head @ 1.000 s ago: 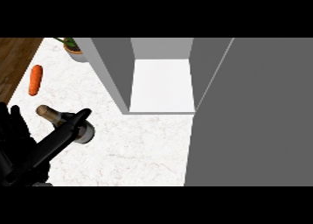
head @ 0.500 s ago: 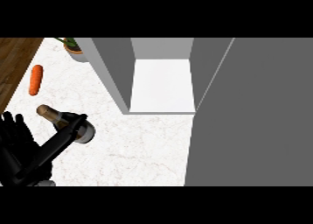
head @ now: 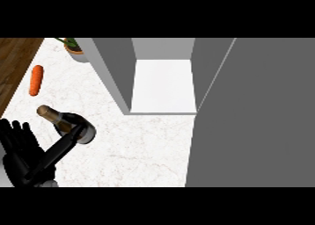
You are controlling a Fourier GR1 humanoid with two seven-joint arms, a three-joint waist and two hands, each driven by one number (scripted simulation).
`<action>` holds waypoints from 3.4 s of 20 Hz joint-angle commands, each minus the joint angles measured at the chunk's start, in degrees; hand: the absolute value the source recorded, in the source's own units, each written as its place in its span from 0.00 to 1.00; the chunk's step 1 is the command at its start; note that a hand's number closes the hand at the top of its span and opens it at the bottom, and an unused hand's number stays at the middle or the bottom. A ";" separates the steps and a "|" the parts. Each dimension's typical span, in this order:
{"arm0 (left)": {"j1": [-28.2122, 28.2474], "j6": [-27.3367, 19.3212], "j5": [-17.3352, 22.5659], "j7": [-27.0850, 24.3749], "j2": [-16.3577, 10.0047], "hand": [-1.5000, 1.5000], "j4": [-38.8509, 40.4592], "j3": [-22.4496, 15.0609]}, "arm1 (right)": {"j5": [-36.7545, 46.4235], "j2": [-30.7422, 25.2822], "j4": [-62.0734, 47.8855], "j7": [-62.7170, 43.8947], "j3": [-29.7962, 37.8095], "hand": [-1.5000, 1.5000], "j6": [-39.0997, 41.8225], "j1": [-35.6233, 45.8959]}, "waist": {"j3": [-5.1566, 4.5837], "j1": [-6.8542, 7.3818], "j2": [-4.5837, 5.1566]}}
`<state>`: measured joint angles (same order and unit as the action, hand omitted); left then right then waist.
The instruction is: Pick up the wine, place it into the cabinet and close the cabinet
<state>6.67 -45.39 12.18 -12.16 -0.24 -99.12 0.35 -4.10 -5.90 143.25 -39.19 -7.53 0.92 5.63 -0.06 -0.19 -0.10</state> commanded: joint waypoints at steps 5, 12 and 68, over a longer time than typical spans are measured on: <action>0.36 8.23 6.66 -6.94 -1.11 0.00 8.37 4.74 | -0.80 0.66 6.74 0.55 -0.81 0.00 0.47 -3.27 | 0.05 0.06 0.03; -2.92 6.04 11.22 -14.11 0.23 0.00 15.13 0.48 | -3.26 0.37 7.97 -0.16 -0.02 0.00 2.14 -4.38 | 0.05 -0.14 0.01; -15.69 54.91 8.80 -27.38 -16.55 1.00 49.61 -4.15 | -0.84 1.85 4.18 -1.84 -0.77 0.00 1.92 -0.39 | 0.06 0.03 -0.24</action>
<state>-11.16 0.22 22.14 -42.71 -12.42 -47.66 -0.17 -3.39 -4.25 142.40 -37.71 -7.10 3.38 5.81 0.17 -0.55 -0.44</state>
